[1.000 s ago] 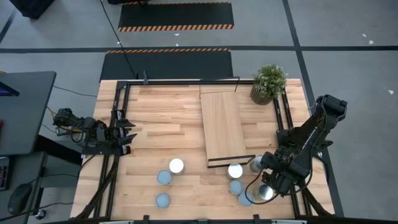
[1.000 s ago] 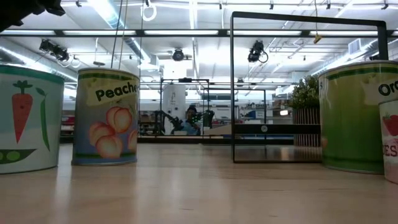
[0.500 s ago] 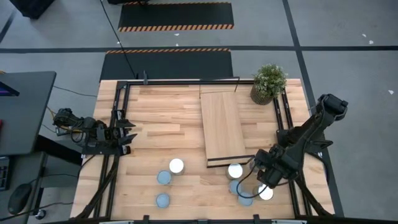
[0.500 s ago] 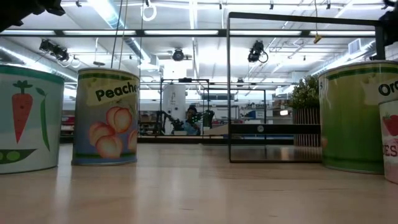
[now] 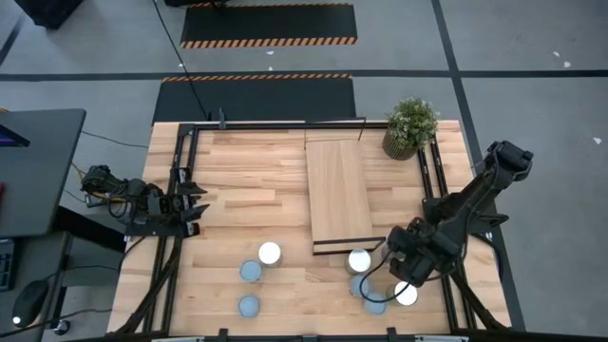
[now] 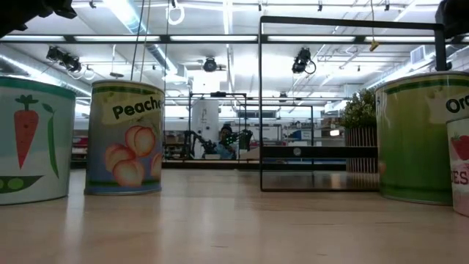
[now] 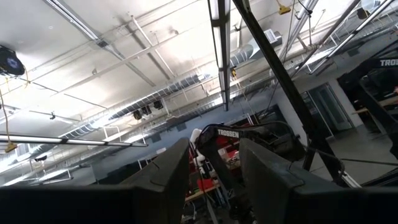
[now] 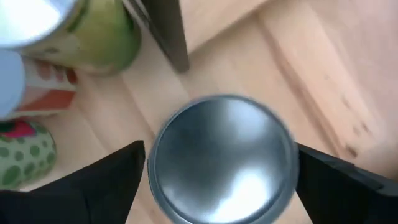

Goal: Pick and place cans onto a shelf
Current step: Put the right canned peaches on the shelf

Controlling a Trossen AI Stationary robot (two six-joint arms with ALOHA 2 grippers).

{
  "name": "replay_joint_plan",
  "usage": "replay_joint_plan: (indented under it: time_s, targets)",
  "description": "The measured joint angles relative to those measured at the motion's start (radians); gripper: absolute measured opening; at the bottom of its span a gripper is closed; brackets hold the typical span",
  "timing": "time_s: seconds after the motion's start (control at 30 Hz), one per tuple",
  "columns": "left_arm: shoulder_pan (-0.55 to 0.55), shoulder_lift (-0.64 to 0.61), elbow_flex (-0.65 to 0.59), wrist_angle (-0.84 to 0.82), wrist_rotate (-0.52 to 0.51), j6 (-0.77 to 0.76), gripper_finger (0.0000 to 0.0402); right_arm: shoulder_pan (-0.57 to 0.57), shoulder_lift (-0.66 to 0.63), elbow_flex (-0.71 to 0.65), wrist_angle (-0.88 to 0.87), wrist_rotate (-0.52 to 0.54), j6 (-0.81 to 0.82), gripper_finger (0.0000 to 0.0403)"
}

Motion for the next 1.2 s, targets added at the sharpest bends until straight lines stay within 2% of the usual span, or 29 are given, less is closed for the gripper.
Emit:
replay_joint_plan:
  time_s: [0.13, 0.43, 0.67, 0.93, 1.2]
  targets:
    - [0.000, 0.000, 0.000, 0.000, 0.000, 0.000, 0.0149, 0.022, -0.012, 0.000, -0.037, 0.011, 0.048, 0.0387]
    - [0.000, 0.000, 0.000, 0.000, 0.000, -0.046, 0.0149, 0.015, -0.010, 0.000, -0.025, 0.002, 0.049, 0.0385]
    - [0.000, 0.000, 0.000, 0.000, 0.000, -0.053, 0.0149, -0.006, -0.010, -0.009, -0.019, -0.001, 0.042, 0.0359]
    - [0.000, 0.000, 0.000, 0.001, 0.000, -0.073, 0.0149, -0.023, -0.016, -0.045, 0.024, -0.053, 0.018, 0.0324]
    - [0.000, 0.000, 0.000, 0.001, 0.000, -0.077, 0.0149, -0.013, -0.083, 0.005, -0.046, -0.080, 0.018, 0.0325]
